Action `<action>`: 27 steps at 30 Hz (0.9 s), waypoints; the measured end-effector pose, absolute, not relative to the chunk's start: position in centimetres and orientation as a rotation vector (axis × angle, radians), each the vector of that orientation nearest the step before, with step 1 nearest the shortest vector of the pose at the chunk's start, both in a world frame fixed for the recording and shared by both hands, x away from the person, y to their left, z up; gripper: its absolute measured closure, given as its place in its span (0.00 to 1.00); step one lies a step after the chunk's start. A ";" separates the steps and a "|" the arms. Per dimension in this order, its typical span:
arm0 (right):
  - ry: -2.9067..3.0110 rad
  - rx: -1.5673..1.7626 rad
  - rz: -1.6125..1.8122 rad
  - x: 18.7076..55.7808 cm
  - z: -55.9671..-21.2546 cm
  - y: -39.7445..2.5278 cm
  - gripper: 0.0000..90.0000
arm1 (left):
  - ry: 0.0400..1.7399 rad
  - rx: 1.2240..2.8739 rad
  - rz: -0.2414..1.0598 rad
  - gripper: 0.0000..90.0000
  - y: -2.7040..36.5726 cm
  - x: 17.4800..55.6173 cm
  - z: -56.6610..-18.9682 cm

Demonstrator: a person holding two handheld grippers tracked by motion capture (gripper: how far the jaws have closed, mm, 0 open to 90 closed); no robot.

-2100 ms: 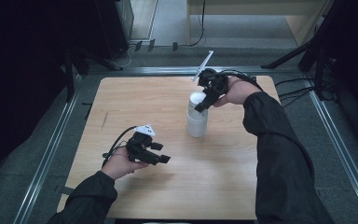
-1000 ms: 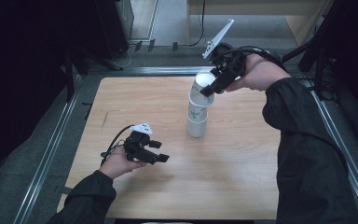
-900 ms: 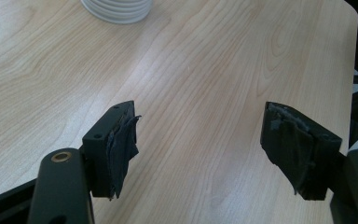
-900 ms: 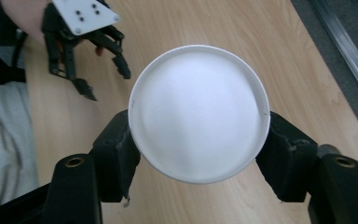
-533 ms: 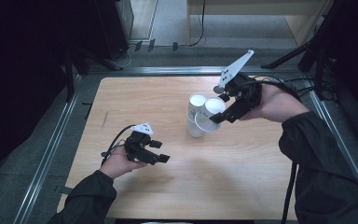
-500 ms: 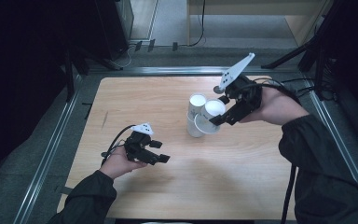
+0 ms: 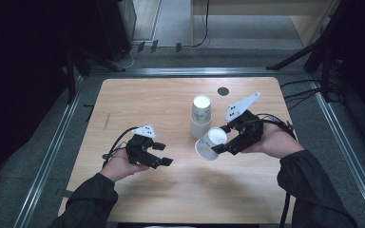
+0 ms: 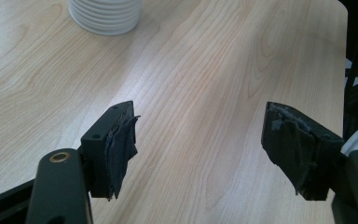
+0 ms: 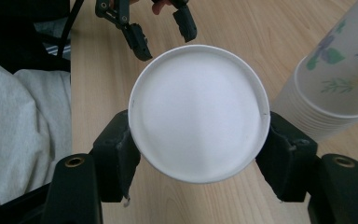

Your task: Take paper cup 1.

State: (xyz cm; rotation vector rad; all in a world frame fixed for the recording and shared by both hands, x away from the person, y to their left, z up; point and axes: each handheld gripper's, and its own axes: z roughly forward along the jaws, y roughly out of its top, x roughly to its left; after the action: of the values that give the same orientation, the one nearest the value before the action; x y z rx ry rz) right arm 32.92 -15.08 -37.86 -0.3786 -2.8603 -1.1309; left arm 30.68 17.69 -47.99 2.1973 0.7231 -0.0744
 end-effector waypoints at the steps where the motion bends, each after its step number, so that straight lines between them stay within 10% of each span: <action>1: -2.853 -0.376 -1.143 32.8 -38.3 -15.1 0.39 | 0.717 2.199 -0.074 0.29 17.6 30.6 -48.0; 27: -2.652 -0.383 -1.427 31.2 -44.9 -14.9 0.39 | 0.482 2.193 -0.138 0.23 15.0 29.8 -47.0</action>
State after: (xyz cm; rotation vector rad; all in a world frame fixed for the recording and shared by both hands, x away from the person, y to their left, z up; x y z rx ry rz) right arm 31.24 -14.92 -44.86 -0.3835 -2.6523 -1.4274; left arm 29.81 15.01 -47.04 2.1926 0.4816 -0.1380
